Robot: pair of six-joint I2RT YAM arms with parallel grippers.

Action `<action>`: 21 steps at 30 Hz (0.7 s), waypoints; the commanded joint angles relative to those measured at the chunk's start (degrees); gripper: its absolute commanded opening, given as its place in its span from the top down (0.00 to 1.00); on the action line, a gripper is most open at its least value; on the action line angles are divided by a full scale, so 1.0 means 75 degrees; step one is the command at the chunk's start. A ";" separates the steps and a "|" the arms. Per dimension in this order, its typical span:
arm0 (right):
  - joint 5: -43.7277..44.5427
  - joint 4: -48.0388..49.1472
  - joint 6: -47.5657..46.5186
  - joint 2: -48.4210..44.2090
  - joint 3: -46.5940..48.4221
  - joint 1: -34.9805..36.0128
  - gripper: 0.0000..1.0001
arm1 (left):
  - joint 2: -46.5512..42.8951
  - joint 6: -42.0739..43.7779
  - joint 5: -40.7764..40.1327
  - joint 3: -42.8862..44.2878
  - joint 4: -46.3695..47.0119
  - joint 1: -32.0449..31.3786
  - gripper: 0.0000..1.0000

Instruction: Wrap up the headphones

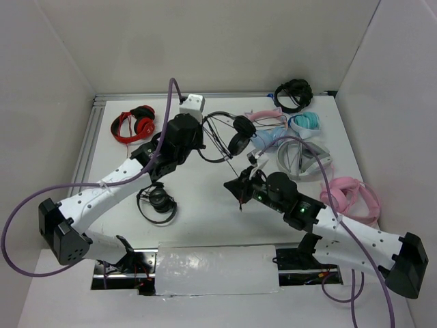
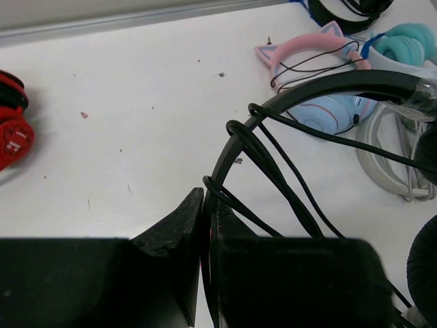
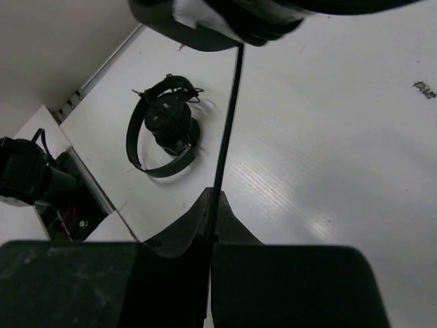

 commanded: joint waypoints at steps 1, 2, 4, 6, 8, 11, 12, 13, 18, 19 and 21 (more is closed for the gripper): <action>-0.0244 -0.1942 -0.0136 0.0330 0.0916 0.0173 1.00 | 0.0004 -0.0595 -0.0621 0.0162 0.0597 0.0549 1.00; -0.0745 -0.2084 -0.0089 0.0493 0.1070 0.0139 1.00 | 0.0004 -0.0770 -0.0539 -0.0083 0.0620 0.0596 1.00; -0.0832 -0.2422 0.0296 0.0751 0.1433 0.0057 0.95 | -0.0008 -0.0992 -0.0293 -0.0446 0.0820 0.0690 1.00; -0.0692 -0.2832 0.0602 0.0974 0.1772 -0.0084 0.92 | -0.0008 -0.1193 -0.0117 -0.0670 0.0820 0.0691 1.00; -0.0866 -0.2940 0.0930 0.1337 0.1891 -0.0388 0.93 | -0.0031 -0.1415 -0.0081 -0.1127 0.1007 0.0632 1.00; -0.1532 -0.2894 0.1409 0.1723 0.1927 -0.0914 0.93 | 0.0015 -0.1743 -0.0046 -0.1618 0.1370 0.0550 1.00; -0.1674 -0.2905 0.1586 0.1818 0.1915 -0.1067 0.93 | 0.0074 -0.1826 -0.0034 -0.1667 0.1405 0.0527 1.00; -0.1780 -0.2940 0.1761 0.1912 0.1903 -0.1196 0.93 | 0.0237 -0.1966 -0.0115 -0.1702 0.1325 0.0503 1.00; -0.2997 -0.2473 0.2489 0.2287 0.1879 -0.1958 0.92 | 0.0835 -0.2283 -0.0187 -0.1831 0.1499 0.0282 1.00; -0.3174 -0.2425 0.2432 0.2346 0.1926 -0.2006 0.92 | 0.1056 -0.2365 -0.0221 -0.1878 0.1592 0.0223 1.00; -0.3398 -0.2495 0.2256 0.2509 0.2219 -0.2007 0.92 | 0.1326 -0.2563 -0.0303 -0.1867 0.1594 0.0058 1.00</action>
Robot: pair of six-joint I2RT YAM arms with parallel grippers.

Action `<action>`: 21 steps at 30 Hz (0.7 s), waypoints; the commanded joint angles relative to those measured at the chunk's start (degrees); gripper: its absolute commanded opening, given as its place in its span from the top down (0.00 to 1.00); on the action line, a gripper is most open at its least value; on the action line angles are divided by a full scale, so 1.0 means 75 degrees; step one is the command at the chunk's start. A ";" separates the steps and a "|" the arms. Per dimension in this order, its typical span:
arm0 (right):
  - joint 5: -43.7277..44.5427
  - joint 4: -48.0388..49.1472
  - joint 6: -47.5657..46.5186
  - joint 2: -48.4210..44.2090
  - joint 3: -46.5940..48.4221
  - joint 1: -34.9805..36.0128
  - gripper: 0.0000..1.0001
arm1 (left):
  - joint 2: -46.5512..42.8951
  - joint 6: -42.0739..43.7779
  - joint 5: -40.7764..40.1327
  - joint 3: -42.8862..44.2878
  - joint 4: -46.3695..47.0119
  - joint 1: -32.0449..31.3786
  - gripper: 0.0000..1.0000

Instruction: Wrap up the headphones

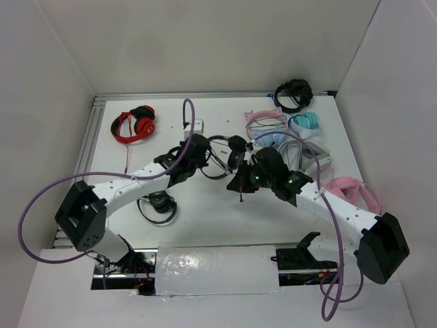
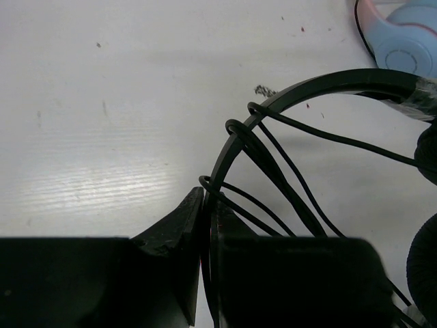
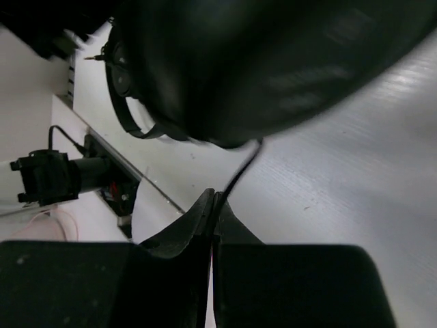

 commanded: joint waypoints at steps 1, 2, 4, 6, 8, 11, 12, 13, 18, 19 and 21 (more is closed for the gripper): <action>-0.0909 0.0055 -0.0023 0.0211 0.0677 -0.0022 0.92 | 0.0325 -0.0586 -0.0248 0.0037 0.0751 -0.0292 1.00; -0.0933 -0.0096 -0.0199 0.0304 0.0934 -0.0022 0.92 | 0.0395 -0.0586 -0.0132 0.0048 0.0797 -0.0350 1.00; -0.0805 -0.0764 -0.0761 0.0596 0.1205 0.0049 0.92 | 0.0559 -0.0586 0.0021 0.0060 0.0833 -0.0421 1.00; -0.0572 -0.1280 -0.1043 0.0761 0.1463 0.0026 0.94 | 0.0642 -0.0505 0.0045 0.0013 0.0973 -0.0561 1.00; -0.0348 -0.1538 -0.1033 0.0762 0.1417 -0.0021 0.93 | 0.0677 -0.0481 -0.0037 -0.0034 0.1044 -0.0736 1.00; -0.0428 -0.1656 -0.0518 0.0727 0.0973 -0.0325 0.84 | 0.0678 -0.0329 0.0138 -0.0139 0.1114 -0.0983 1.00; -0.0627 -0.1645 -0.0412 0.0773 0.0844 -0.0431 0.84 | 0.0654 -0.0212 0.0127 -0.0267 0.1114 -0.1042 1.00; -0.1139 -0.1610 -0.0260 0.0774 0.0553 -0.0606 0.84 | 0.0608 -0.0176 0.0104 -0.0349 0.1335 -0.1147 1.00; -0.1859 -0.1796 -0.0177 0.0692 0.0175 -0.0760 0.84 | 0.0630 -0.0082 0.0513 -0.0806 0.1911 -0.1850 1.00; -0.1824 -0.1913 -0.0200 0.0611 0.0117 -0.0760 0.84 | 0.0665 -0.0105 0.0606 -0.0854 0.1981 -0.2036 1.00; -0.1730 -0.2323 -0.0247 0.0341 0.0058 -0.0853 0.83 | 0.0794 -0.0257 0.0712 -0.0889 0.2017 -0.2178 1.00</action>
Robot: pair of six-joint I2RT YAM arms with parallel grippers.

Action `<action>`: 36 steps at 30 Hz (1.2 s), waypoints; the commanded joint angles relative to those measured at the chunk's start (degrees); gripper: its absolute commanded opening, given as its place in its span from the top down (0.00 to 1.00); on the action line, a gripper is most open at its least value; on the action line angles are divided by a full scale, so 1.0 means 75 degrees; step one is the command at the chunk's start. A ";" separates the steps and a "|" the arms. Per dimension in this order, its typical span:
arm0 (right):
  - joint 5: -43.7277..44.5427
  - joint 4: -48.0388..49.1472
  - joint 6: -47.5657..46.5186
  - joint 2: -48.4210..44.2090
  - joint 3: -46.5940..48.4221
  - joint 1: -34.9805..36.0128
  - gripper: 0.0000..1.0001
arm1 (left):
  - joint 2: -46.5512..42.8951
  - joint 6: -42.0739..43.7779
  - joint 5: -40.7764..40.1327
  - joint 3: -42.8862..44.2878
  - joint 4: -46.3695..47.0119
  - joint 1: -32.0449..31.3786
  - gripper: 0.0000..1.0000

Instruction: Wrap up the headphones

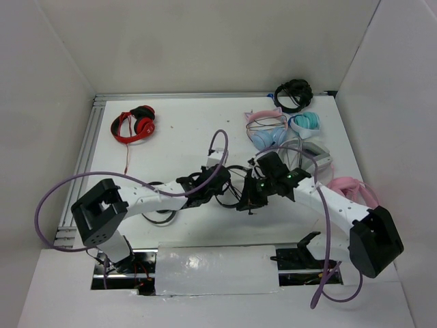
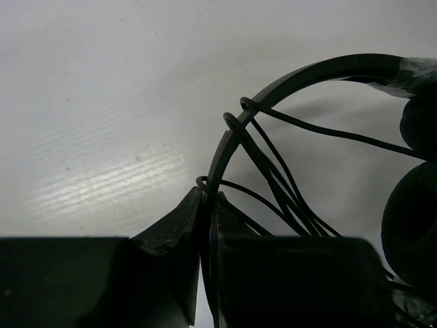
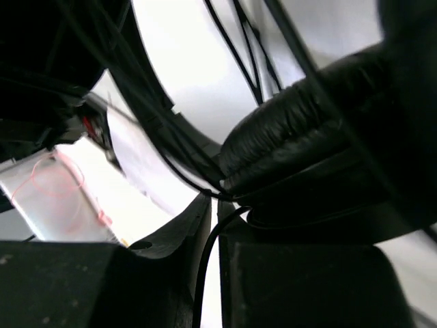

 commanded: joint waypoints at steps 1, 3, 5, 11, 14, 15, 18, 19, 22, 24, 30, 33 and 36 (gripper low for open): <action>-0.0145 -0.0385 0.0012 -0.0417 -0.0091 -0.0203 0.81 | 0.0101 -0.0188 0.0855 0.0072 0.1043 -0.0573 1.00; -0.0074 -0.0609 -0.0023 -0.0605 -0.0243 -0.0414 0.79 | 0.0265 -0.0212 0.1018 0.0131 0.1136 -0.0644 1.00; -0.0086 -0.0809 -0.0058 -0.0733 -0.0372 -0.0671 0.79 | 0.0487 -0.0154 0.1055 0.0271 0.1254 -0.0796 1.00; -0.0156 -0.0810 -0.0105 -0.0875 -0.0771 -0.1456 0.76 | 0.1424 0.0199 0.1312 0.1136 0.1419 -0.1124 1.00; -0.0238 -0.0856 -0.0327 -0.0664 -0.0737 -0.1785 0.75 | 0.1753 0.0351 0.1394 0.1466 0.1453 -0.1124 1.00; -0.0238 -0.0880 -0.0386 -0.0525 -0.0702 -0.1867 0.75 | 0.1870 0.0490 0.1511 0.1513 0.1604 -0.1124 1.00; -0.0309 -0.0927 -0.0597 -0.0290 -0.0608 -0.2254 0.72 | 0.2139 0.0643 0.1699 0.1771 0.1769 -0.1113 1.00; -0.0320 -0.0927 -0.0644 -0.0242 -0.0561 -0.2325 0.71 | 0.2233 0.0690 0.1827 0.1957 0.1793 -0.1113 1.00; -0.0250 -0.0939 -0.0749 -0.0137 -0.0525 -0.2746 0.70 | 0.2632 0.0784 0.1875 0.2403 0.1654 -0.1113 1.00; -0.0273 -0.0799 -0.0715 -0.0137 -0.0572 -0.3120 0.70 | 0.2900 0.0843 0.1922 0.2614 0.1629 -0.1101 1.00; -0.0554 -0.0681 -0.0784 0.0085 -0.0467 -0.3695 0.54 | 0.3218 0.0703 0.2484 0.2861 0.1524 -0.0972 1.00; -0.0555 -0.0751 -0.0890 0.0284 -0.0374 -0.3895 0.47 | 0.3195 0.0679 0.2636 0.2815 0.1500 -0.0960 1.00; -0.0602 -0.0681 -0.0856 0.0414 -0.0245 -0.4047 0.46 | 0.3125 0.0726 0.2812 0.2662 0.1711 -0.0960 1.00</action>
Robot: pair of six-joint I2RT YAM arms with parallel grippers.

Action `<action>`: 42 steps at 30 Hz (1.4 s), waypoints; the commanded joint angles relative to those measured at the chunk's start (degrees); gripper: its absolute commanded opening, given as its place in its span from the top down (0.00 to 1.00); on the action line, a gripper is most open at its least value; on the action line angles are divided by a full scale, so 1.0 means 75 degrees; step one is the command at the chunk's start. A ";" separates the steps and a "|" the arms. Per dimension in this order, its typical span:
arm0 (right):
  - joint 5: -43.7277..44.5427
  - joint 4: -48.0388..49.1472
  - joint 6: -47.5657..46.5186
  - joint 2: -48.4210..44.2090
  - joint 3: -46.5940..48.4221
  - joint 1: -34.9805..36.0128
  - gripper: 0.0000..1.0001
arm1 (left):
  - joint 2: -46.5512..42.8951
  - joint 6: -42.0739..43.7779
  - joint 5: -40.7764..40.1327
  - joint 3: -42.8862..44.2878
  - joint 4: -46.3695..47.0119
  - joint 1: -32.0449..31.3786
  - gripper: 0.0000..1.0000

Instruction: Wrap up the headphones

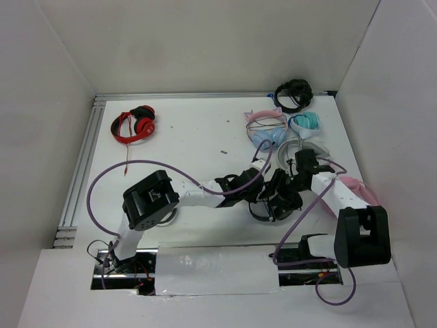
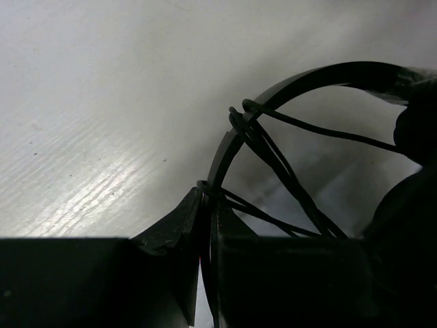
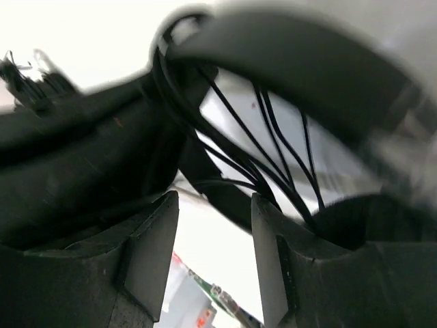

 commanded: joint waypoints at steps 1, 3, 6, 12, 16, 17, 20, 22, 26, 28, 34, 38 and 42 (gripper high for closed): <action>0.0159 0.0697 -0.0124 0.0169 0.0397 -0.0248 0.45 | -0.0101 -0.0113 0.0819 0.0115 0.0700 -0.0136 1.00; 0.0263 0.0803 0.0005 0.0274 0.0502 -0.0271 0.44 | 0.0004 -0.0125 0.0913 0.0232 0.0583 -0.0124 1.00; 0.0393 0.0850 0.0006 0.0415 0.0643 -0.0283 0.43 | 0.0074 -0.0277 0.0890 0.0349 0.0361 -0.0124 1.00; 0.0897 0.1050 0.0076 0.0720 0.0456 -0.0260 0.44 | 0.0086 -0.0535 0.1030 0.0561 -0.0097 -0.0042 0.87; 0.1014 0.1167 -0.0029 0.0628 0.0385 -0.0248 0.44 | 0.0051 -0.0570 0.1019 0.0561 -0.0155 -0.0019 0.85; 0.0968 0.1213 -0.0064 0.0499 0.0385 -0.0236 0.45 | 0.0051 -0.0605 0.0961 0.0572 -0.0167 -0.0019 0.88; 0.1236 0.1075 -0.0380 -0.0098 0.0689 0.0021 0.45 | 0.0156 -0.0710 0.0797 0.0689 -0.0295 -0.0019 1.00; 0.1772 0.0922 -0.0637 -0.0705 0.1064 0.0394 0.44 | 0.0145 -0.0746 0.0785 0.0748 -0.0332 0.0016 1.00; 0.2407 0.0722 -0.1107 -0.1879 0.1486 0.1098 0.40 | -0.0019 -0.0641 0.0633 0.0759 -0.0144 0.0075 1.00; 0.2991 0.0605 -0.1201 -0.2591 0.1627 0.1554 0.37 | 0.0027 -0.0536 0.0585 0.0958 -0.0284 0.0145 1.00; 0.4000 -0.0085 -0.0793 -0.3567 0.1652 0.2014 0.33 | 0.0414 -0.0091 0.0212 0.1369 -0.0297 0.0239 1.00; 0.4249 -0.0286 -0.0510 -0.4165 0.1266 0.2049 0.34 | 0.0088 0.0073 0.0023 0.1206 -0.0098 0.0286 1.00; 0.3185 0.0297 -0.0978 -0.5020 0.0574 0.2434 0.37 | -0.0311 0.0191 0.0011 0.1088 -0.0062 0.0520 1.00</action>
